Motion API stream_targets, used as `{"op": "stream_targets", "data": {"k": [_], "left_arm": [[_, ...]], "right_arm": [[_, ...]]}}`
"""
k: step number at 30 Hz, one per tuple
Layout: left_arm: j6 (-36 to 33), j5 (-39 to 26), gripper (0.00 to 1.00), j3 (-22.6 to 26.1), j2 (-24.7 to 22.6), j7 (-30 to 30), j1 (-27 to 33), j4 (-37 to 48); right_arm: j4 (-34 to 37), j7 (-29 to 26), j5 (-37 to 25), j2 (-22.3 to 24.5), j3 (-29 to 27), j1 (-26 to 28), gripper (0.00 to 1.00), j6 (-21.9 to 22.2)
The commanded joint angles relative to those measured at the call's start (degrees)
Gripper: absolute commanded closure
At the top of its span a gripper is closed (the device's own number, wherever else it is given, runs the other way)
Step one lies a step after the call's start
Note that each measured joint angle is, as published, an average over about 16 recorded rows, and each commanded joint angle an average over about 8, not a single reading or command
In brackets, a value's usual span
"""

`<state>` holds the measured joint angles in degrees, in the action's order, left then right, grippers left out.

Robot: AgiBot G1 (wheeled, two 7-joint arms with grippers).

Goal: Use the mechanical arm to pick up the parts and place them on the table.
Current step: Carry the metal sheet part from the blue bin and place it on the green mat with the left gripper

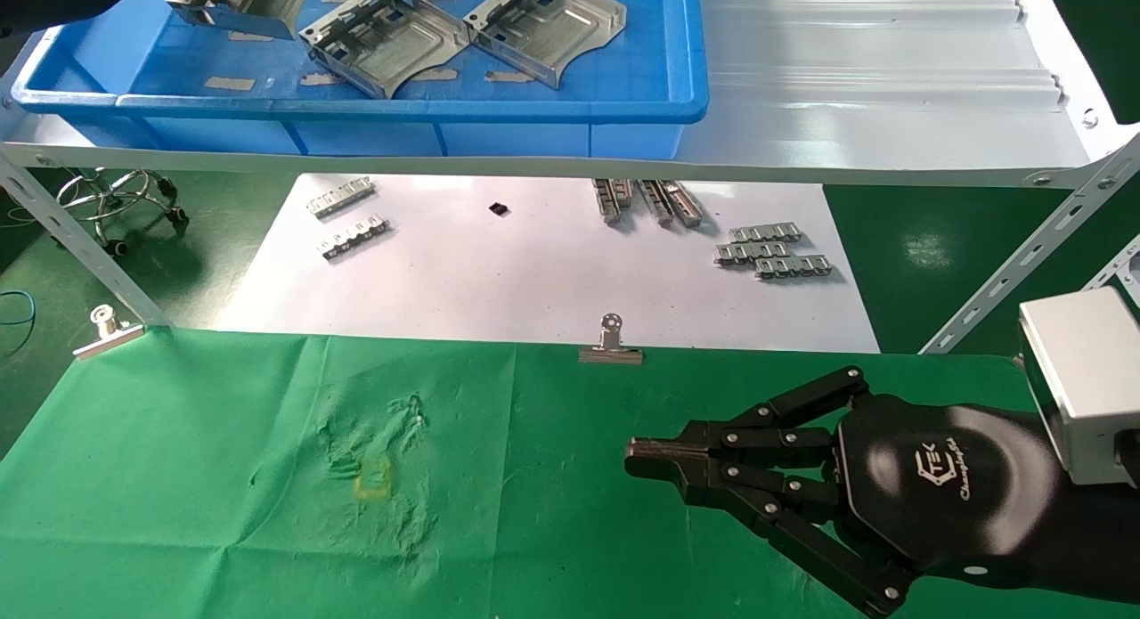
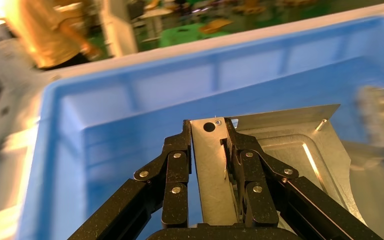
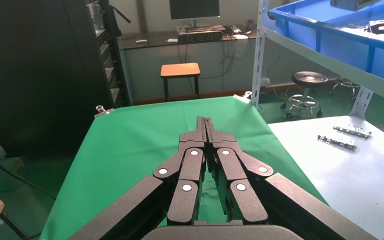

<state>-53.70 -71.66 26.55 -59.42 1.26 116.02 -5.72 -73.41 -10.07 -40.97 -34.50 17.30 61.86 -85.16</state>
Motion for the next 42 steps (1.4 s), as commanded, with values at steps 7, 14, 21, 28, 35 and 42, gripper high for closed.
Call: {"op": "stream_targets", "data": {"k": [7,14,21,28,35,42], "left_arm": [[-15.03,3.55,1.0,-2.04,4.45,-6.04,-1.54,-2.77],[-30.31,7.29,1.0,-3.82,8.02,-12.32,-4.93,-5.2],[-38.05,10.56,1.0,-2.6,10.76,-16.22,-10.9,-11.84],[-38.13,15.06,1.0,2.08,15.54,-19.25,-19.52,-24.21],[-37.67,17.08,1.0,9.45,19.82,-25.19,-27.12,-35.05],[-37.16,13.35,1.0,16.68,18.53,-34.11,-29.49,-35.37]], "right_arm": [[0.0,0.01,0.01,0.01,0.02,0.0,1.0,0.01],[0.0,0.02,0.03,0.02,0.04,0.01,1.0,0.02],[0.0,0.03,0.04,0.02,0.06,0.01,1.0,0.03],[0.0,0.04,0.05,0.03,0.08,0.02,1.0,0.03],[0.0,0.05,0.07,0.04,0.1,0.02,1.0,0.04],[0.0,0.06,0.08,0.05,0.11,0.03,1.0,0.05]]}}
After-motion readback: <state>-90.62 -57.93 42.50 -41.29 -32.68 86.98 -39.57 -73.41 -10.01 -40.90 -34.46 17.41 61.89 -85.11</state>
